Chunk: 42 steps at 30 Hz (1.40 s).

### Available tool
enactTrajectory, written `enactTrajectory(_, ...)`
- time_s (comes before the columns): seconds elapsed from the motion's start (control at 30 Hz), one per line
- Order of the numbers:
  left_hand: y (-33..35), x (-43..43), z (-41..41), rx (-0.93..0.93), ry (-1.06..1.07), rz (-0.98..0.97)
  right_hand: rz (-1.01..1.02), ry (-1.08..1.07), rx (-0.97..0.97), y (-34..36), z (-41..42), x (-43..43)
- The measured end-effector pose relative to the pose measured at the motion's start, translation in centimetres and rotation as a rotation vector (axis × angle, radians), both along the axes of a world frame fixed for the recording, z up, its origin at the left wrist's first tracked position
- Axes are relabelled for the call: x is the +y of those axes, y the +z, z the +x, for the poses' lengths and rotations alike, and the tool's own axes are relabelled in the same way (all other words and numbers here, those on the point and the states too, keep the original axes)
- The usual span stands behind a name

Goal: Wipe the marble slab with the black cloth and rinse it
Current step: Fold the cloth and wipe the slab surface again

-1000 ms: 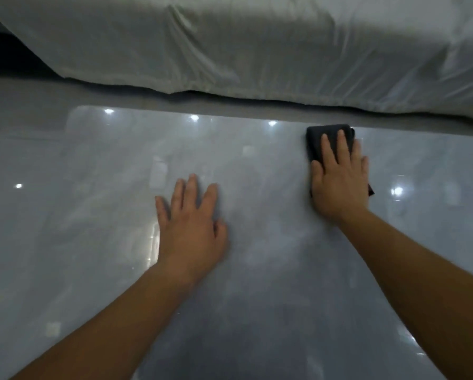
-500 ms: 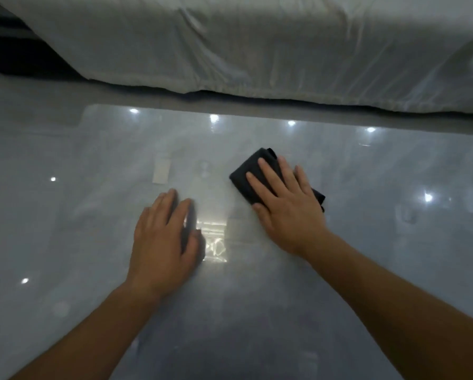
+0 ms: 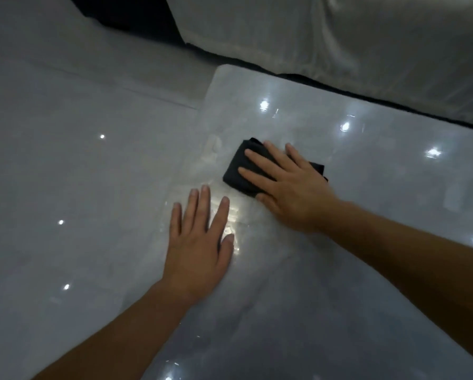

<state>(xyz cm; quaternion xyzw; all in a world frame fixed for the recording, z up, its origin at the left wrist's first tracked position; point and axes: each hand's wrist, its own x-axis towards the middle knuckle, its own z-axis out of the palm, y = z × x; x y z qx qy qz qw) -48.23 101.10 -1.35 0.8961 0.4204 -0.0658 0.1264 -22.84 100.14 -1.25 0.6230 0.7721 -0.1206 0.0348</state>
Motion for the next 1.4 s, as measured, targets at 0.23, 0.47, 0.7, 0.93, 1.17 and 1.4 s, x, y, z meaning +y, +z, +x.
enactTrajectory(0.23,-0.1,0.3,-1.1,-0.095,-0.029,-0.027,0.027,-0.462,-0.014,-0.2,-1.6,11.1)
enactTrajectory(0.47,1.6,-5.1,-6.3,0.008,-0.038,-0.061,0.002,0.046,-0.017,0.2,-5.1,-1.0)
enactTrajectory(0.7,0.1,-5.5,-7.9,-0.031,-0.046,-0.077,0.053,-0.545,-0.025,-0.1,-2.7,12.2)
enactTrajectory(0.93,0.1,-5.5,-7.8,-0.005,-0.05,-0.063,0.087,0.016,0.0,-0.4,-9.7,3.5)
enactTrajectory(1.17,0.3,-5.7,-8.6,-0.172,0.001,-0.066,0.059,-0.231,0.024,0.1,-10.4,8.0)
enactTrajectory(1.4,0.9,-8.9,-13.6,-0.057,0.197,-0.03,0.106,0.305,0.083,-0.8,-17.2,-2.3)
